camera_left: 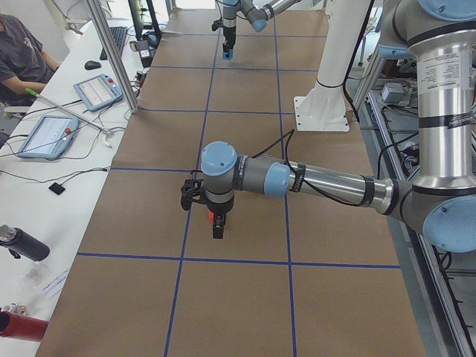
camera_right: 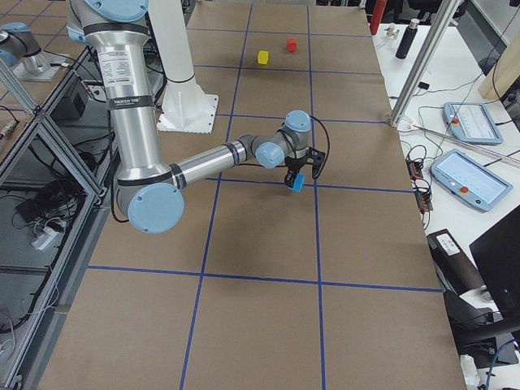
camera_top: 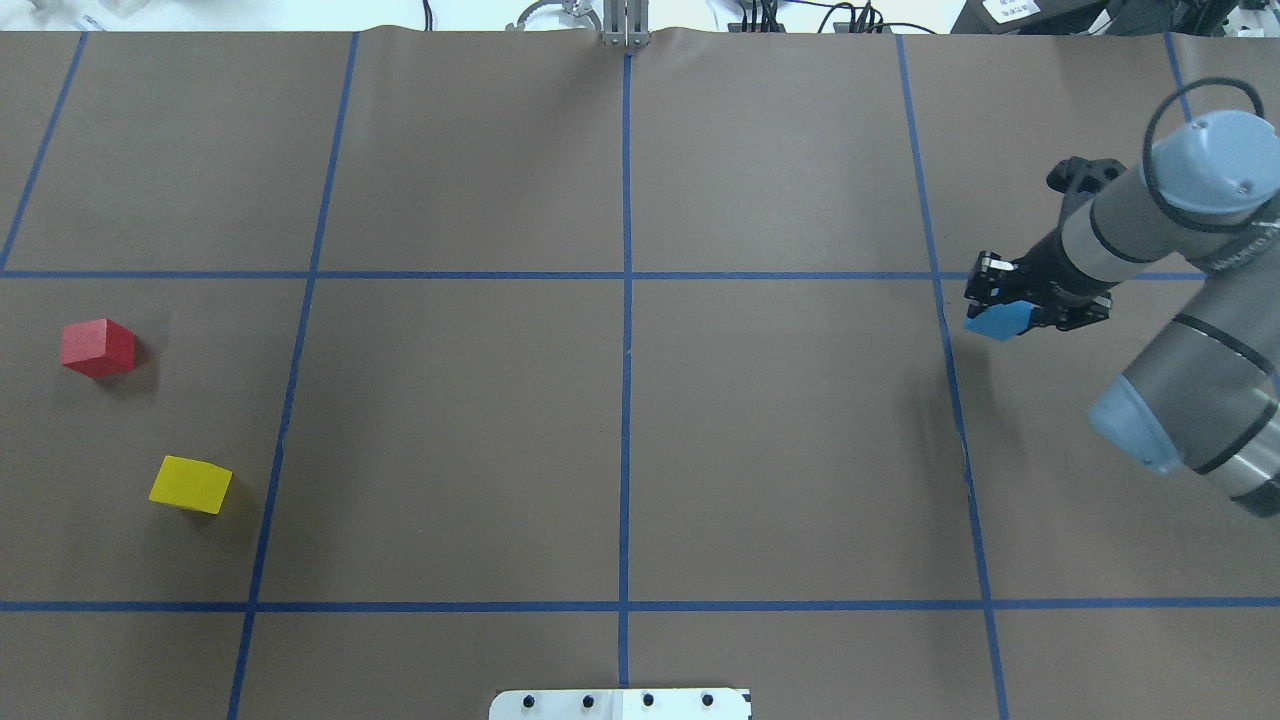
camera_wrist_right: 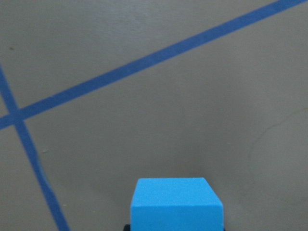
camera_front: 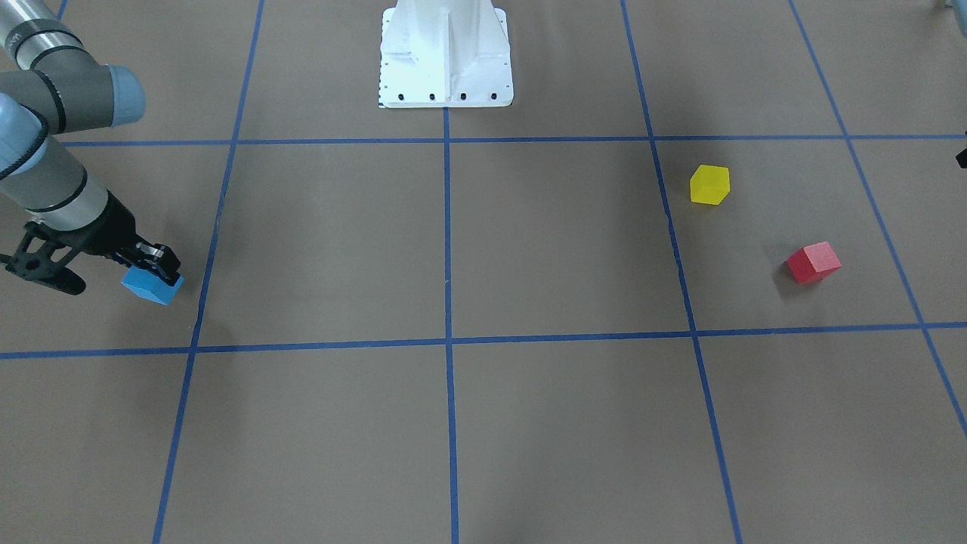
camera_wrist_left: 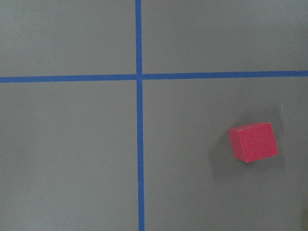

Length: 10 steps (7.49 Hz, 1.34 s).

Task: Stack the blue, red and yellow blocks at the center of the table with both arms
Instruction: 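Carry the blue cube with the right gripper to the table center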

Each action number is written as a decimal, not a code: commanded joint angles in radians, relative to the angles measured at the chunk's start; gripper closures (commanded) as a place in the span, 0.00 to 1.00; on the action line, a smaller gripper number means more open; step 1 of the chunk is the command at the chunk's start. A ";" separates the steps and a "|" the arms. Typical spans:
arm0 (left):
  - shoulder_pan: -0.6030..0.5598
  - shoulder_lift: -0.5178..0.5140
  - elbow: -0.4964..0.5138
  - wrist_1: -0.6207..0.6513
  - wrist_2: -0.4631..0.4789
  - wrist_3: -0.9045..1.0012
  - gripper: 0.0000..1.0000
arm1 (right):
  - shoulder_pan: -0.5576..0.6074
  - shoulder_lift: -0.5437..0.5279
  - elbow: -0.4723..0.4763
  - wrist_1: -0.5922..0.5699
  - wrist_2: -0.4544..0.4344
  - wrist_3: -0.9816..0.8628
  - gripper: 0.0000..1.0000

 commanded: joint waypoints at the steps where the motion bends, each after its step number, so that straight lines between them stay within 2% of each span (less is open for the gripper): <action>1: 0.001 -0.001 -0.008 0.000 0.000 0.001 0.00 | -0.104 0.182 -0.001 -0.119 -0.008 0.001 1.00; 3: 0.002 -0.001 -0.005 0.000 0.000 0.000 0.00 | -0.204 0.326 -0.042 -0.124 -0.073 0.039 1.00; 5: 0.002 -0.001 -0.002 0.000 0.000 0.001 0.00 | -0.255 0.430 -0.121 -0.125 -0.075 0.071 1.00; 8: 0.002 -0.002 -0.002 0.000 0.000 0.000 0.00 | -0.318 0.550 -0.253 -0.125 -0.146 0.061 1.00; 10: 0.002 -0.001 -0.004 0.000 0.000 0.000 0.00 | -0.318 0.566 -0.270 -0.127 -0.144 0.059 1.00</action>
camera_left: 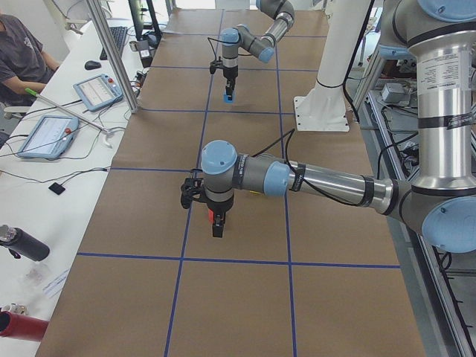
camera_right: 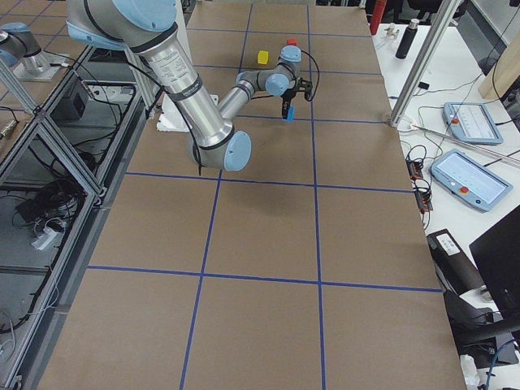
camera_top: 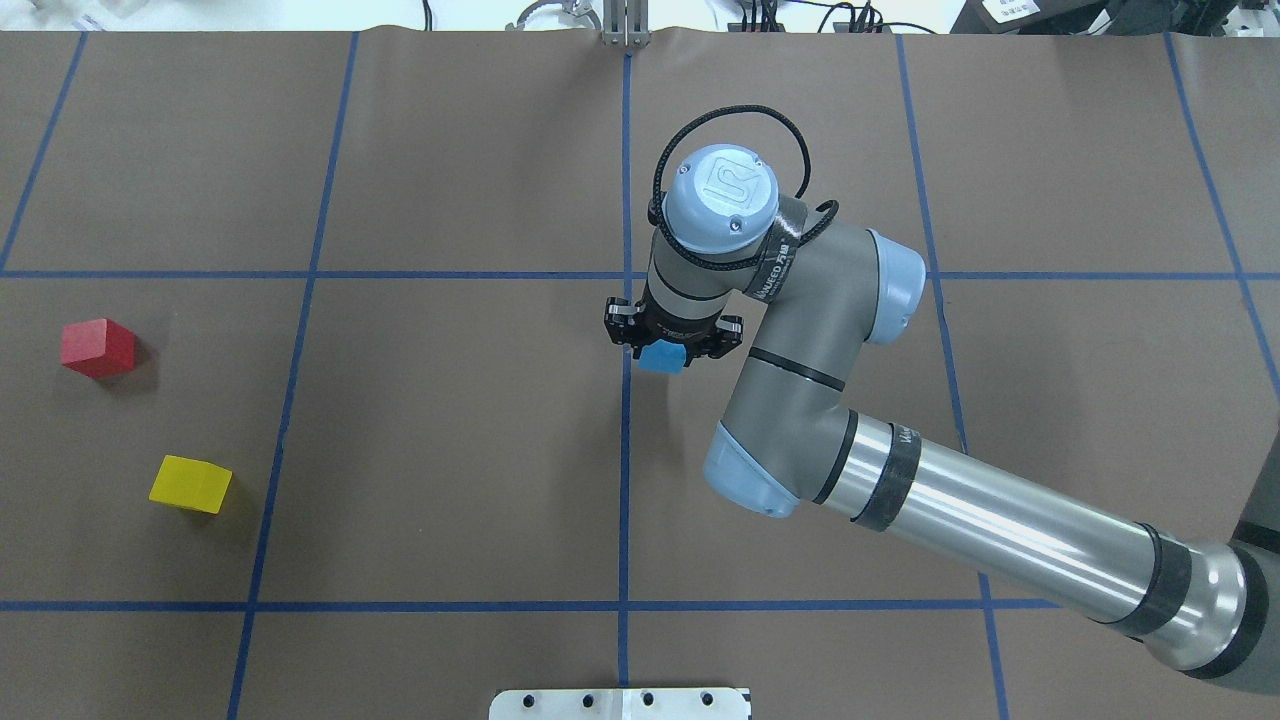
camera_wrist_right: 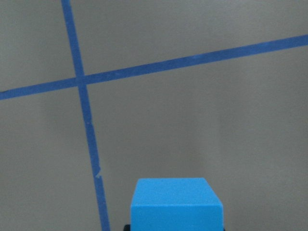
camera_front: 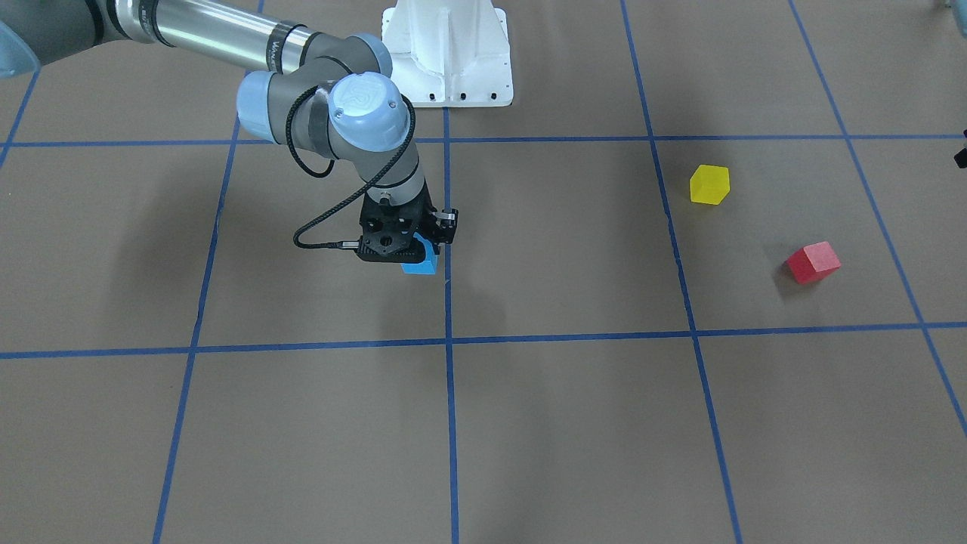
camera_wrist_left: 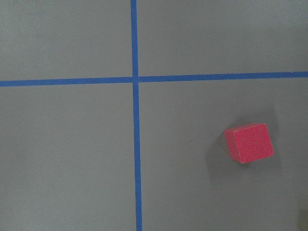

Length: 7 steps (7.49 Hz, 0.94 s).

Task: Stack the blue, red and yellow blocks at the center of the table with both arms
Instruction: 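Carry the blue cube with the right gripper to the table center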

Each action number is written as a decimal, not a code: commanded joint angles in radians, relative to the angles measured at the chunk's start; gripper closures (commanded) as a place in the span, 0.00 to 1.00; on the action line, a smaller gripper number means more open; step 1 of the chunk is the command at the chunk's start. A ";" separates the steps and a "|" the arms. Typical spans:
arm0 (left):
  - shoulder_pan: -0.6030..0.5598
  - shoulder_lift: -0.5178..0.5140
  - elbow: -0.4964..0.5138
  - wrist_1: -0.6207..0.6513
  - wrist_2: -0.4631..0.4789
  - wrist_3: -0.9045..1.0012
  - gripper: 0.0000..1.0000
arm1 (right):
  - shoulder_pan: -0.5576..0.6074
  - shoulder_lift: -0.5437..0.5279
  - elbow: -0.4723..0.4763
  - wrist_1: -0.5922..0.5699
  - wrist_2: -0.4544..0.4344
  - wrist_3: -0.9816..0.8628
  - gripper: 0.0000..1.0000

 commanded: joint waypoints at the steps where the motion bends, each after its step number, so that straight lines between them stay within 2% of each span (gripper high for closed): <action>1: 0.000 0.001 -0.001 0.000 0.000 0.000 0.00 | -0.003 0.028 -0.035 0.001 -0.005 -0.014 1.00; 3: 0.000 0.001 -0.001 0.000 0.000 0.000 0.00 | -0.004 0.112 -0.159 0.007 -0.005 -0.056 1.00; 7: 0.000 0.001 -0.002 0.000 0.000 0.000 0.00 | -0.015 0.114 -0.182 0.007 -0.005 -0.093 1.00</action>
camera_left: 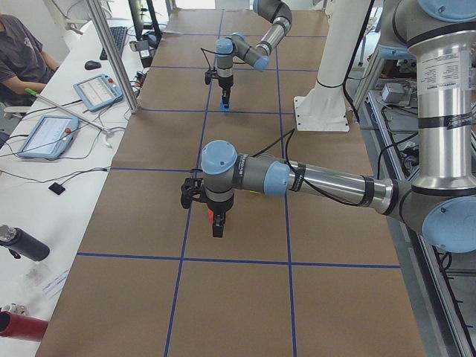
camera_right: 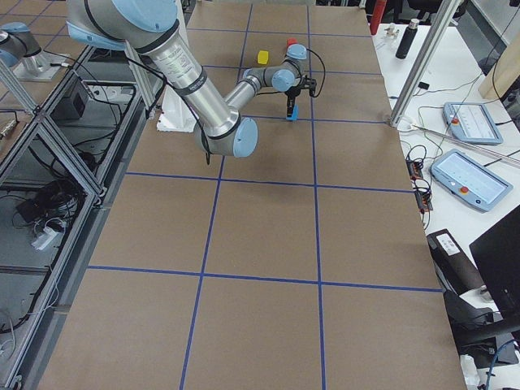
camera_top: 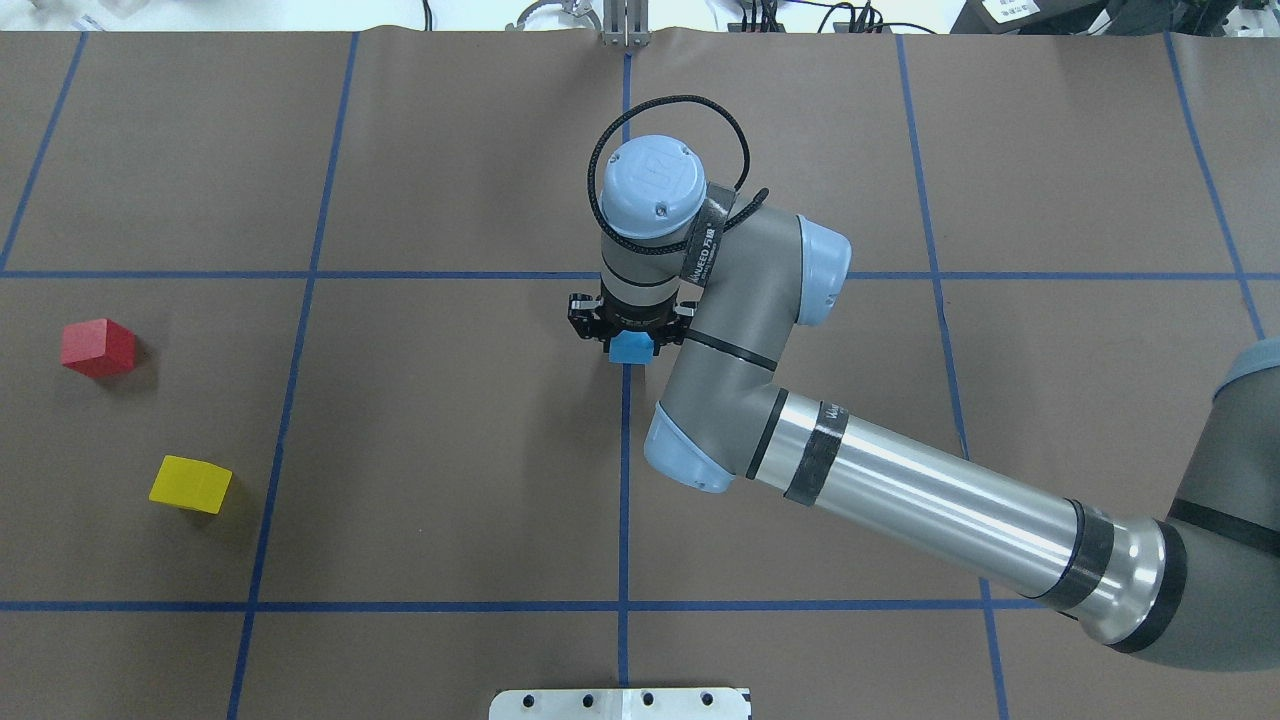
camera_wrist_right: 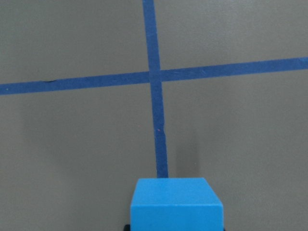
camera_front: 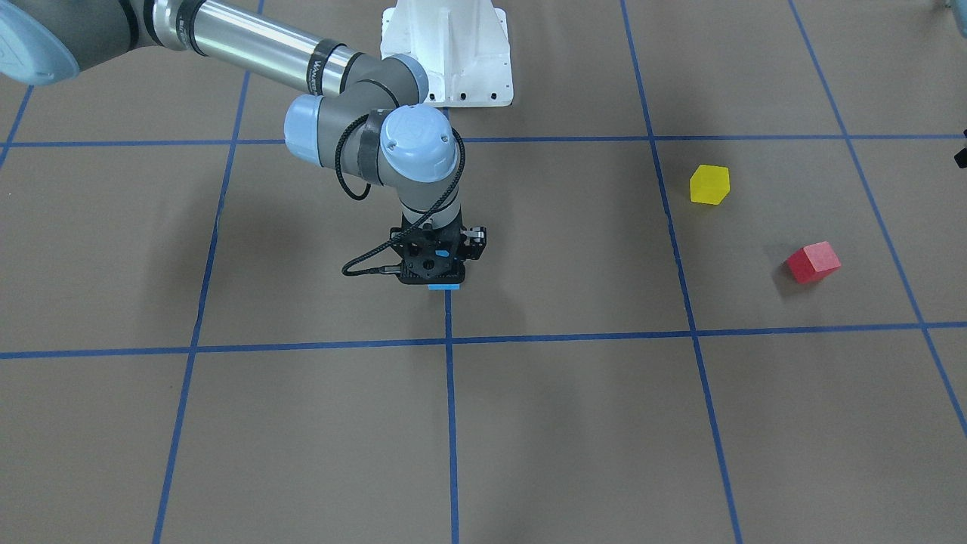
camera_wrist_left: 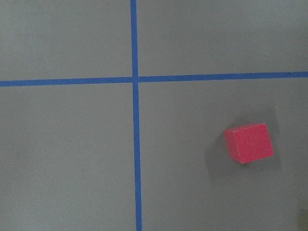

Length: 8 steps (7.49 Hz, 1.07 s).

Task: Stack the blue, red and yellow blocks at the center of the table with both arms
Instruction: 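Carry the blue cube with the right gripper to the table center, then lower the blue cube onto the center and open the right gripper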

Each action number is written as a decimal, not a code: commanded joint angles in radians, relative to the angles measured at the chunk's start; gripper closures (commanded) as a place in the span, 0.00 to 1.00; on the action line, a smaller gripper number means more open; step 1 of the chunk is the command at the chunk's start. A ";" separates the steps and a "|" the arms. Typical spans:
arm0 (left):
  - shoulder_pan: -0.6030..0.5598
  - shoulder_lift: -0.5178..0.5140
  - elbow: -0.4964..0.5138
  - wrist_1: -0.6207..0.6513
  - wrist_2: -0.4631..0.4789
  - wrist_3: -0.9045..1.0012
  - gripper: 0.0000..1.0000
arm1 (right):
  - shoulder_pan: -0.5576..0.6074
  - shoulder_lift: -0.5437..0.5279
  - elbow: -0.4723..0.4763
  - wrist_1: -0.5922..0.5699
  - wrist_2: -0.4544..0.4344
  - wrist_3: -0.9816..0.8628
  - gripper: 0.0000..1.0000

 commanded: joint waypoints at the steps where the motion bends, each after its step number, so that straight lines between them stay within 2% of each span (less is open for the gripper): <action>1: 0.000 0.000 -0.002 0.000 0.000 0.001 0.00 | -0.007 0.002 -0.014 0.001 -0.001 -0.016 1.00; 8: 0.000 0.000 -0.008 0.000 0.000 0.000 0.00 | -0.021 0.011 -0.031 0.000 -0.009 -0.021 1.00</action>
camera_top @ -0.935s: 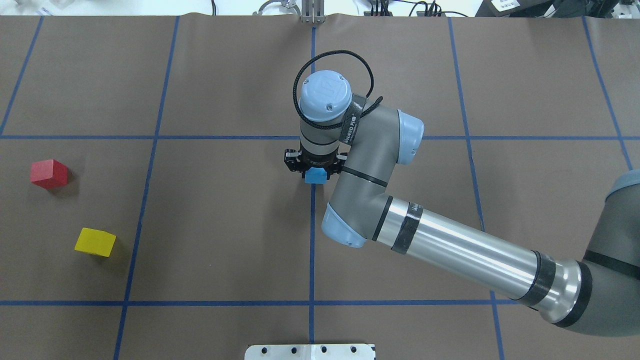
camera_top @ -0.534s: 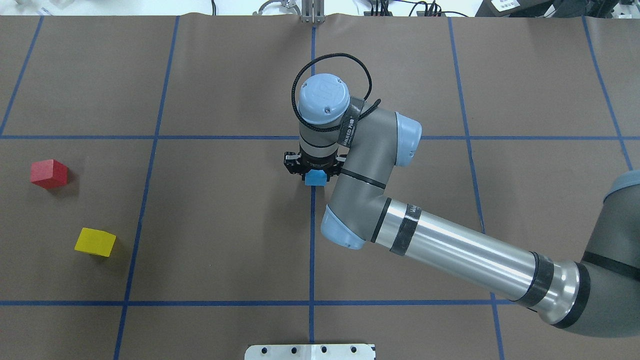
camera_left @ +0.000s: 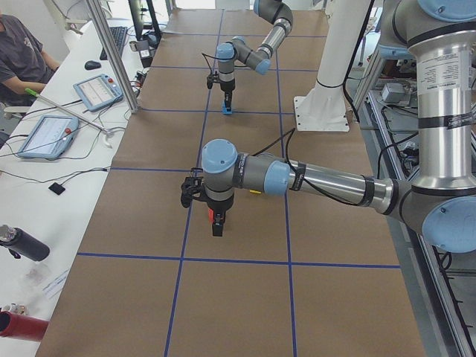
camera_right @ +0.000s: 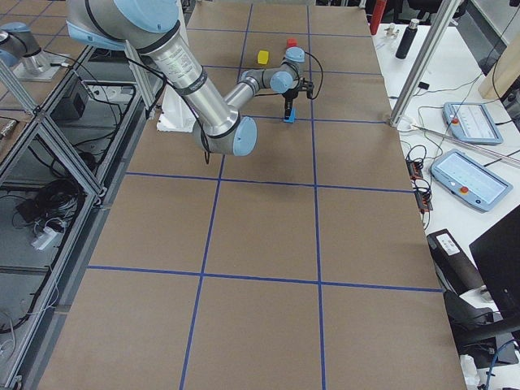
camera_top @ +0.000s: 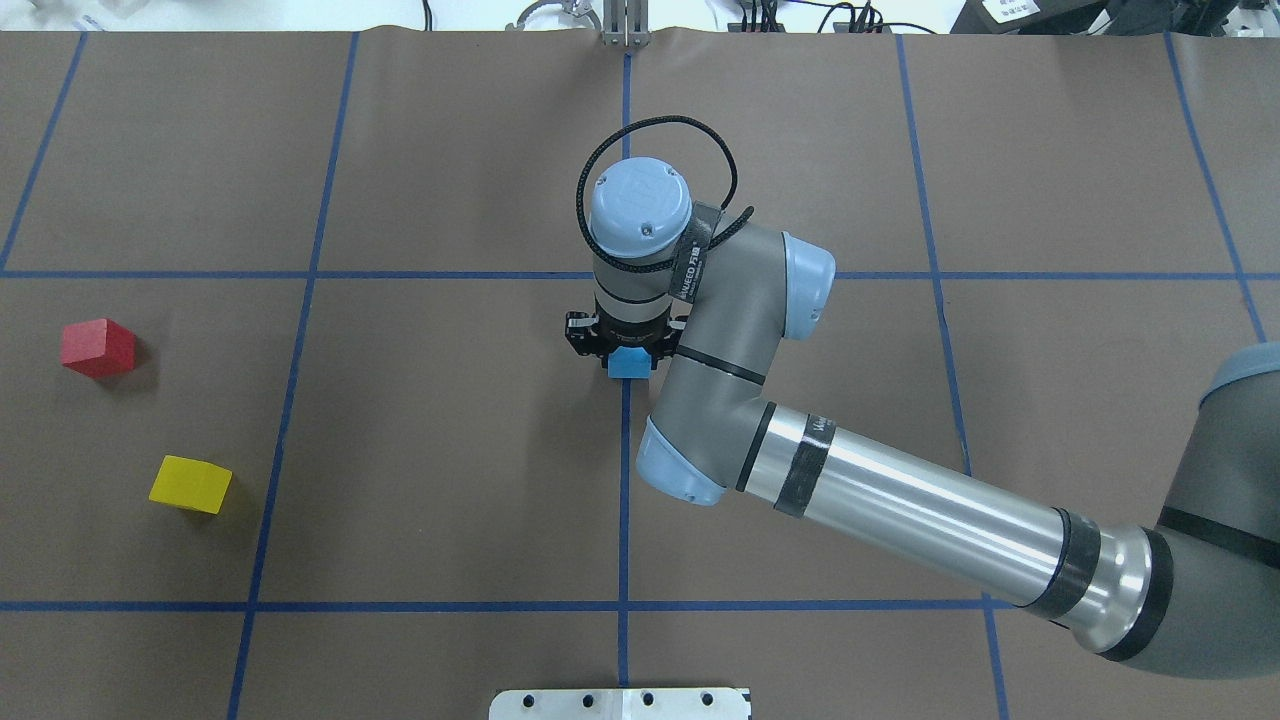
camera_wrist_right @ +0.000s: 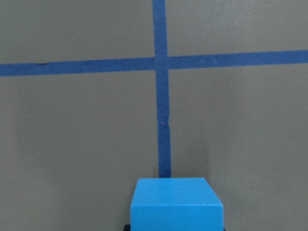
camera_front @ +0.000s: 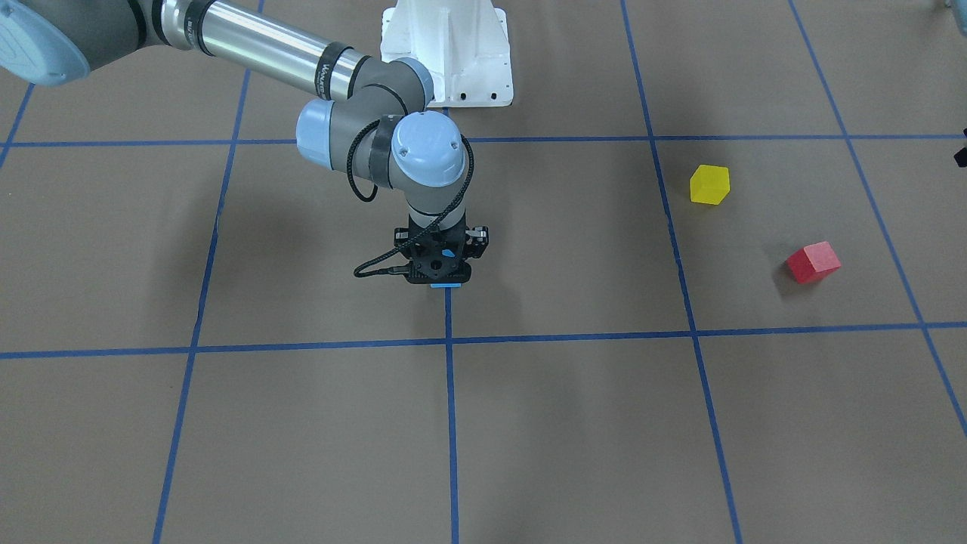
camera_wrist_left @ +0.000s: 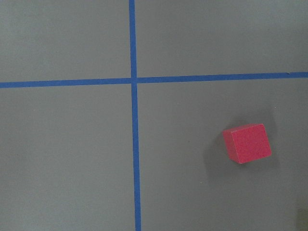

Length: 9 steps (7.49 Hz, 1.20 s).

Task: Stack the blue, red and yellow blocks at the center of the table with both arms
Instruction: 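Lower the blue cube onto the center and open the right gripper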

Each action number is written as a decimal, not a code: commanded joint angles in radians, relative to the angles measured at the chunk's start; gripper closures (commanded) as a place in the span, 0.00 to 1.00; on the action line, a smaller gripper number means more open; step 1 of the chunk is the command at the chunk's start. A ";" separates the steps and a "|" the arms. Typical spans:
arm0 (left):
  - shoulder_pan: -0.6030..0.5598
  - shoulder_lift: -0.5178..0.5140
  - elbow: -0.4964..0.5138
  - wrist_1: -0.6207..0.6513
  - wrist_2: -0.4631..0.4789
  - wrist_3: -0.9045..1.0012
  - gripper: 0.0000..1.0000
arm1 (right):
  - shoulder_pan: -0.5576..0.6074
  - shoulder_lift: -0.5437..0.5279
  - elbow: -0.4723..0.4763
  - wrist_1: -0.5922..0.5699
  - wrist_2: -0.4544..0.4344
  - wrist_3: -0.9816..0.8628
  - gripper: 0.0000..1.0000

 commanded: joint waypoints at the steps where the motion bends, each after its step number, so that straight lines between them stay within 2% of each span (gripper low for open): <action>1: -0.002 0.000 -0.001 0.000 0.000 -0.001 0.00 | -0.002 0.000 -0.002 0.000 -0.001 -0.004 1.00; 2: -0.002 0.000 -0.002 0.000 0.000 -0.001 0.00 | -0.002 0.000 -0.003 0.000 -0.001 -0.016 0.63; 3: -0.002 0.000 -0.002 0.000 0.000 -0.001 0.00 | -0.002 0.000 -0.003 0.000 -0.004 -0.016 0.02; 6: 0.000 0.000 -0.002 0.002 0.000 -0.007 0.00 | 0.003 0.012 0.000 0.000 -0.004 -0.050 0.00; 7: 0.011 -0.003 -0.001 -0.005 0.000 -0.095 0.00 | 0.012 0.013 0.012 -0.002 0.003 -0.051 0.00; 8: 0.034 -0.003 0.003 -0.040 0.000 -0.158 0.00 | 0.041 0.003 0.053 -0.005 0.021 -0.050 0.00; 9: 0.105 -0.006 0.004 -0.079 0.002 -0.239 0.00 | 0.085 -0.070 0.152 0.008 0.096 -0.039 0.00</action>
